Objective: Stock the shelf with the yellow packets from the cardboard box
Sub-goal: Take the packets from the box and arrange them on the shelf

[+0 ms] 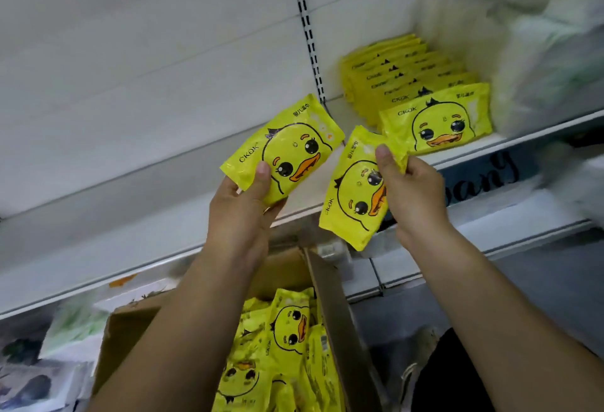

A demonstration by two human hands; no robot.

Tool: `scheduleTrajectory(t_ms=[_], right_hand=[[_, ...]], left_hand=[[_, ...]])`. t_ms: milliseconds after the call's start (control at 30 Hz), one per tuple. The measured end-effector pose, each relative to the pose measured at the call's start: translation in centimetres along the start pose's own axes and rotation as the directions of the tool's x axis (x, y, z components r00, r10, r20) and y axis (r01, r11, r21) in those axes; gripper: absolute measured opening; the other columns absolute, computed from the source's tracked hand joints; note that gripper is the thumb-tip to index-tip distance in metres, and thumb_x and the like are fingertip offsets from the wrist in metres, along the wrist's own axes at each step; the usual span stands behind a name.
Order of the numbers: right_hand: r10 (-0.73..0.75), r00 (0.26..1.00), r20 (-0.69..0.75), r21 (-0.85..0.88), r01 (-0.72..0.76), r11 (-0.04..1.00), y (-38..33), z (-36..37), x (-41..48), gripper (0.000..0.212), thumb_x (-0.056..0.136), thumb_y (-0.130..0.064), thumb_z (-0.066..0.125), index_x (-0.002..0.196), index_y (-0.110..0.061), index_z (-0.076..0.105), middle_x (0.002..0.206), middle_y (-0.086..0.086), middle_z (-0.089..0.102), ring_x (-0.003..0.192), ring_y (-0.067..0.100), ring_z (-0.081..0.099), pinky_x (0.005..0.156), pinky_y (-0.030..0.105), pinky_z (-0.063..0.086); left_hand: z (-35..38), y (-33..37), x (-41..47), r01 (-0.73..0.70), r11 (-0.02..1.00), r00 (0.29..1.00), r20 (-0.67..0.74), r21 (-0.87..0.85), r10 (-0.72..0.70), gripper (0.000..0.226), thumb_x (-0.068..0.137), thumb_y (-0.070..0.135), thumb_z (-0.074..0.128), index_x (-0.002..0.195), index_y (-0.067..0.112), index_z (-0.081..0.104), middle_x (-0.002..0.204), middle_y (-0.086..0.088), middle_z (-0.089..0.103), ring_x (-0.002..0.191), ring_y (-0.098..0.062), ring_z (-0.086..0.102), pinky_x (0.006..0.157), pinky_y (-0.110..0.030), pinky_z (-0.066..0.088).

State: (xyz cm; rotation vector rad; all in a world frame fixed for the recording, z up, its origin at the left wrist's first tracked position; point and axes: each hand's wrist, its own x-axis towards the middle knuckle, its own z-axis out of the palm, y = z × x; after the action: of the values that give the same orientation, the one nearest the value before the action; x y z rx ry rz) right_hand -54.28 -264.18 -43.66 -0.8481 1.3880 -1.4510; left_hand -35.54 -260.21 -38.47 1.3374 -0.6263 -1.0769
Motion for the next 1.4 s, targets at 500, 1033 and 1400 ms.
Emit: scheduleTrajectory(t_ms=[500,1033,1400], right_hand=[[0.138,0.867,-0.48,0.206,-0.041,0.978,-2.6,-9.0,7.0,0.029,0.099,-0.046,0.055,0.085,-0.023,0.065,0.087,-0.007,0.069,0.072,0.009,0.067,0.06,0.022,0.053],[0.182,0.971,-0.156,0.247,-0.14,0.959,-0.6,-9.8,10.2,0.027,0.103,-0.043,0.049,0.106,-0.023,0.068,0.105,-0.004,0.076,0.096,0.016,0.074,0.089,0.042,0.059],[0.182,0.967,-0.18,0.277,-0.128,0.952,-1.1,-10.7,10.4,0.029,0.104,-0.04,0.049,0.111,-0.018,0.068,0.105,0.0,0.077,0.095,0.018,0.075,0.086,0.042,0.06]], left_hand=[[12.3,-5.7,4.0,-0.041,0.988,0.96,0.279,0.15,-0.003,0.025,0.098,0.013,0.067,0.124,0.01,0.069,0.111,0.0,0.078,0.096,-0.008,0.075,0.078,-0.017,0.059],[17.2,-10.4,5.7,-0.352,0.871,0.906,0.358,0.341,0.226,0.026,0.09,0.024,0.078,0.114,0.024,0.07,0.102,0.008,0.077,0.095,-0.016,0.073,0.083,-0.043,0.062],[17.0,-9.3,6.4,-0.378,0.828,0.902,0.367,0.414,0.228,0.033,0.096,0.027,0.072,0.124,0.012,0.065,0.1,0.01,0.067,0.081,0.012,0.06,0.072,-0.005,0.046]])
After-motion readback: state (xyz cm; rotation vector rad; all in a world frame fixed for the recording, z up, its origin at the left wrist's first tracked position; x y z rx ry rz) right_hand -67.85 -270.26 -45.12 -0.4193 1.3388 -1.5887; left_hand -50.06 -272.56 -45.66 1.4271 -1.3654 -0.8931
